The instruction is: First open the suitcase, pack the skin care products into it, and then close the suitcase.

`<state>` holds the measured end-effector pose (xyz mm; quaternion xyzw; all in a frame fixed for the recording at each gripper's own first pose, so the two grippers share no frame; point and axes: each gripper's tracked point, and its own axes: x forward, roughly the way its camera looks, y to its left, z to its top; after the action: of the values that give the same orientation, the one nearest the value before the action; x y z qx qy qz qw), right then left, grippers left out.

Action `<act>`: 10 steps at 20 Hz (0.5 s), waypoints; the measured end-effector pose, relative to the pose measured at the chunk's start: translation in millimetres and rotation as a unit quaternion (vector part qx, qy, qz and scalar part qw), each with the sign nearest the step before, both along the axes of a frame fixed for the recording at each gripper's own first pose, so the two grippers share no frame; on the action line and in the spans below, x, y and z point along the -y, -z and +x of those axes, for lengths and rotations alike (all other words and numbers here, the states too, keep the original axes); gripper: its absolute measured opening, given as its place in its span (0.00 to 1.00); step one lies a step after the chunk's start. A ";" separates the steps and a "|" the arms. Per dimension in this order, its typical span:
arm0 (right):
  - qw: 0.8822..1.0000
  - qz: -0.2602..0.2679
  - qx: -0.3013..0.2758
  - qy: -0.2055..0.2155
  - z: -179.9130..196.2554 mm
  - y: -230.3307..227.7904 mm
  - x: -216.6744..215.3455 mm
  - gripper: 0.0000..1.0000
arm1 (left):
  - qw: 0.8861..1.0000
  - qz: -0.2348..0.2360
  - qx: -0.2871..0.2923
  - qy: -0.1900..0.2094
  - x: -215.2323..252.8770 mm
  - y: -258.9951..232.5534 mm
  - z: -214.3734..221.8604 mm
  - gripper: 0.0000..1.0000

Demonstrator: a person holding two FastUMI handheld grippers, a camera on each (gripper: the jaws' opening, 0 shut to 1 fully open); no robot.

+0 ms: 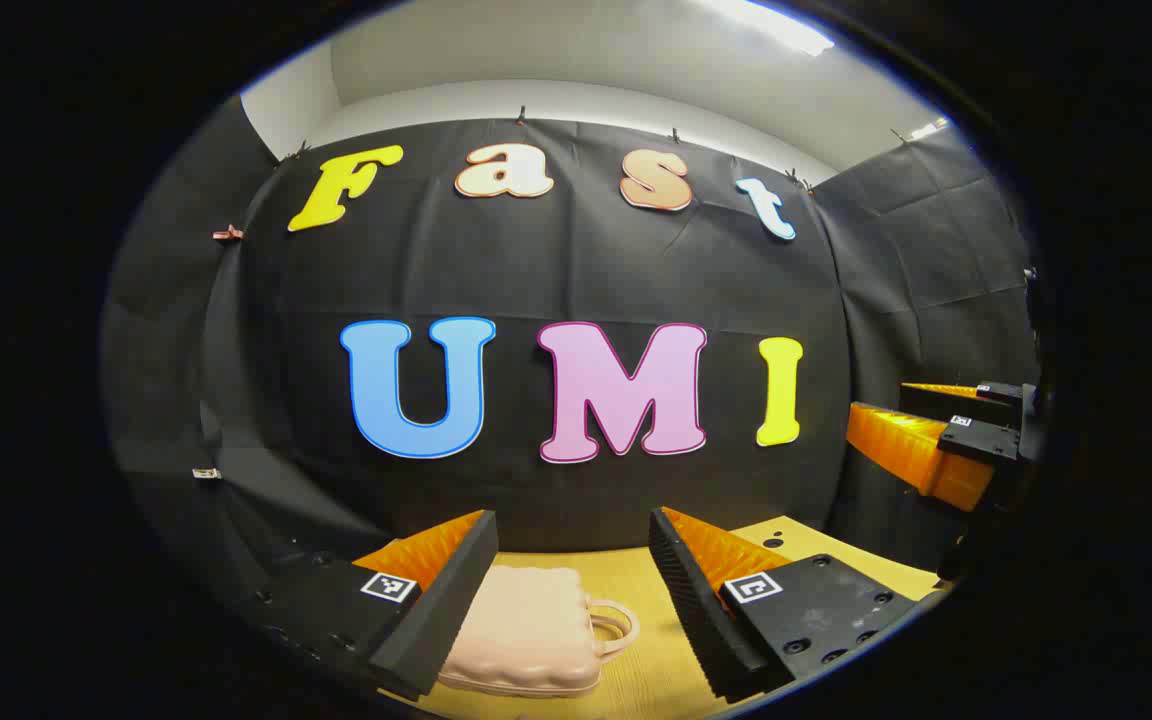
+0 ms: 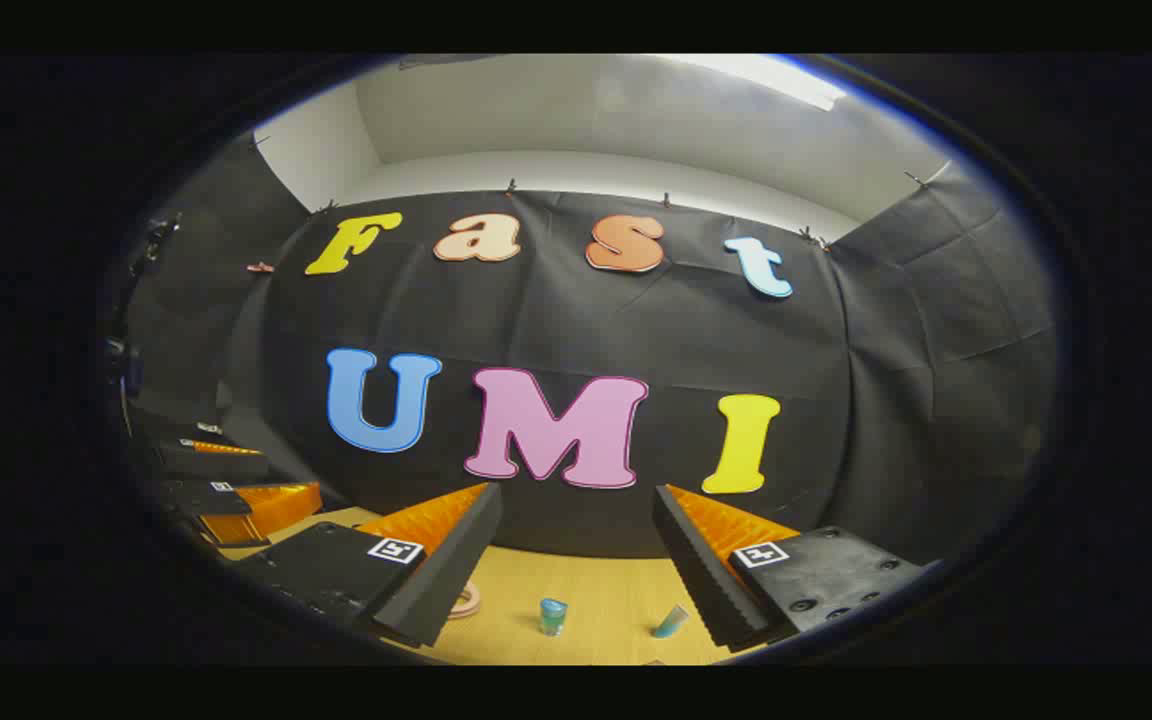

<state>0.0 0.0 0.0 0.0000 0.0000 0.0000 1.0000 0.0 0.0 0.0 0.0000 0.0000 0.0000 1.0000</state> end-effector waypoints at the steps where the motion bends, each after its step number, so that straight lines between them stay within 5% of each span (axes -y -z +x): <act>1: 1.000 -0.003 -0.001 -0.001 -0.2 1.3 -0.3 0.96 | 1.000 0.001 0.005 0.000 0.0 -3.4 0.4 0.96; 10: 1.000 0.003 -0.008 0.001 -1.2 6.9 4.9 0.96 | 1.000 -0.011 -0.012 -0.005 -4.0 8.1 0.6 0.96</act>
<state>-1.2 -4.9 -6.9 0.0026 0.0082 -0.0015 1.0000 0.6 4.0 -8.1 -0.0108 0.0118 0.0055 0.9999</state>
